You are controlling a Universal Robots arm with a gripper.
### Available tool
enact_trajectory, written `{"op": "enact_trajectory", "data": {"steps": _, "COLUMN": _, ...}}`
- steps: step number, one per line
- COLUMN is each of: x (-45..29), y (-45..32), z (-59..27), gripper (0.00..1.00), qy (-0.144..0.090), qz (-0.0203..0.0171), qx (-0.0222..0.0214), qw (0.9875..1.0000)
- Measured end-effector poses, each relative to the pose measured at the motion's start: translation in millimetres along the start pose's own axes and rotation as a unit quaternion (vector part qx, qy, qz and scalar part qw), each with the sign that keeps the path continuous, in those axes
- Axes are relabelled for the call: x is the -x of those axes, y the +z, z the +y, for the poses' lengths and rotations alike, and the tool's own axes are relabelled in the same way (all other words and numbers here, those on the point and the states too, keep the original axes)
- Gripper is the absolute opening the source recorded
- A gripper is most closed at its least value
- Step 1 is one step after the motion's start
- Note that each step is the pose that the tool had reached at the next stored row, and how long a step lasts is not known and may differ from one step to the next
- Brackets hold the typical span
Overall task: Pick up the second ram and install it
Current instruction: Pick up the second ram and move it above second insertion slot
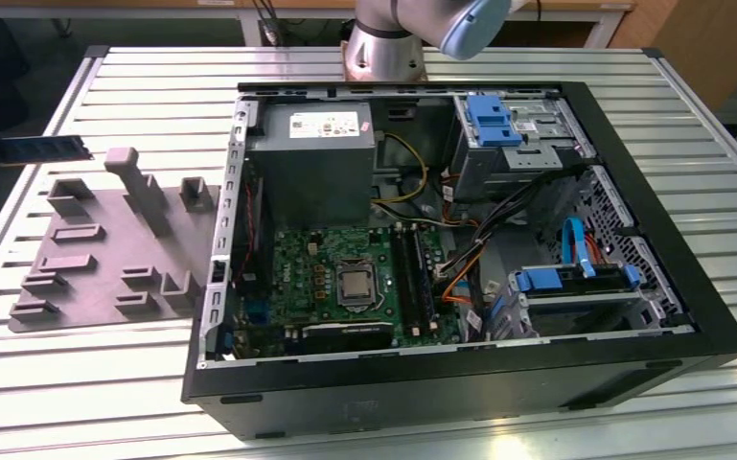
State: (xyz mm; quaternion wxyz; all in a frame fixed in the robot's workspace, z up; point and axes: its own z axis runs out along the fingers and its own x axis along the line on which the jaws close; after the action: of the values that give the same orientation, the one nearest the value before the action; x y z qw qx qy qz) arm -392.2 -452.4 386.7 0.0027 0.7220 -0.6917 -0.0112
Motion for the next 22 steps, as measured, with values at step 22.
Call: {"op": "enact_trajectory", "data": {"steps": 22, "x": -0.4, "y": -0.2, "z": -8.8, "gripper": 0.14, "qy": 0.000, "qz": 0.0000, "qx": 0.0000, "qw": 1.0000}}
